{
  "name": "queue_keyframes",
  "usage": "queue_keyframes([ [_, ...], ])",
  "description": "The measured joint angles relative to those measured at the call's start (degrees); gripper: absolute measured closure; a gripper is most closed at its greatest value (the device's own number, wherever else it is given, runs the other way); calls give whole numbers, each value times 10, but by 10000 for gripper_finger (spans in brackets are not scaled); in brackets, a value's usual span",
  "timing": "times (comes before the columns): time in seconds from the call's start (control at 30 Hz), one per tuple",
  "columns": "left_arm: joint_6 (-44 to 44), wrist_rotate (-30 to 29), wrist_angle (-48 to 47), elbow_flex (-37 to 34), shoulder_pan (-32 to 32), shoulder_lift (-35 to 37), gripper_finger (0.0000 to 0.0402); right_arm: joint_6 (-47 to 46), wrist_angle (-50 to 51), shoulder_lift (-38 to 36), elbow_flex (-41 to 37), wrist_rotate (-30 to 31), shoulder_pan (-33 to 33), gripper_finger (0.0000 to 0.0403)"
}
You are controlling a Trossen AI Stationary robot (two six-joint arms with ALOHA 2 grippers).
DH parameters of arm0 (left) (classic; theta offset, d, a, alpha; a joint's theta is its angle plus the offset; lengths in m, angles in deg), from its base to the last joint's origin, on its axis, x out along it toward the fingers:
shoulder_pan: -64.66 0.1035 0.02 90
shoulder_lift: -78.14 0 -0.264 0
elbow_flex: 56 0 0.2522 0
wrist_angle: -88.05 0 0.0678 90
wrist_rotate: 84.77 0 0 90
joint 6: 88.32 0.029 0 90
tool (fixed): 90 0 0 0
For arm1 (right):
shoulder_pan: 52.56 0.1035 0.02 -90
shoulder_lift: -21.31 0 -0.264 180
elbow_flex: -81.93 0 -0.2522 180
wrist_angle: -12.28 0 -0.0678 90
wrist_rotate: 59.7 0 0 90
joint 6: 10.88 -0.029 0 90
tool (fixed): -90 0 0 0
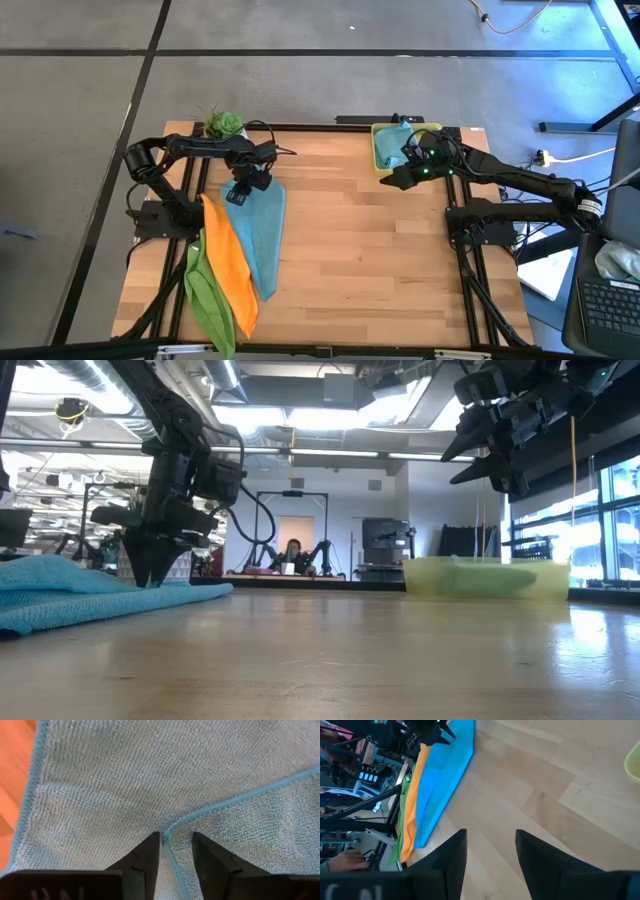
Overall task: Fold microfiber towels
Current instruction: Fold the right blue microfiber towel
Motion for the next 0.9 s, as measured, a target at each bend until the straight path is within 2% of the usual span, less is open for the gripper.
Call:
queue_keyframes([
  [0.1,-7,-23,-3,0,-4,0,327,0,-1,0,0,0,0,232],
  [0.23,-60,-40,-14,3,-8,0,390,12,-36,0,0,7,0,236],
  [0.37,-147,-56,-35,6,-8,3,400,13,-103,-1,0,30,0,251],
  [0.5,-198,-56,-89,43,-18,13,401,12,-188,-1,0,47,0,267],
  [0.6,-230,-54,-103,86,-29,39,401,25,-233,-1,0,46,0,276],
  [0.73,-284,-54,-107,153,-46,71,401,43,-241,6,0,45,0,277],
  [0.9,-333,-53,-138,240,-70,93,401,60,-268,42,0,22,12,275],
])
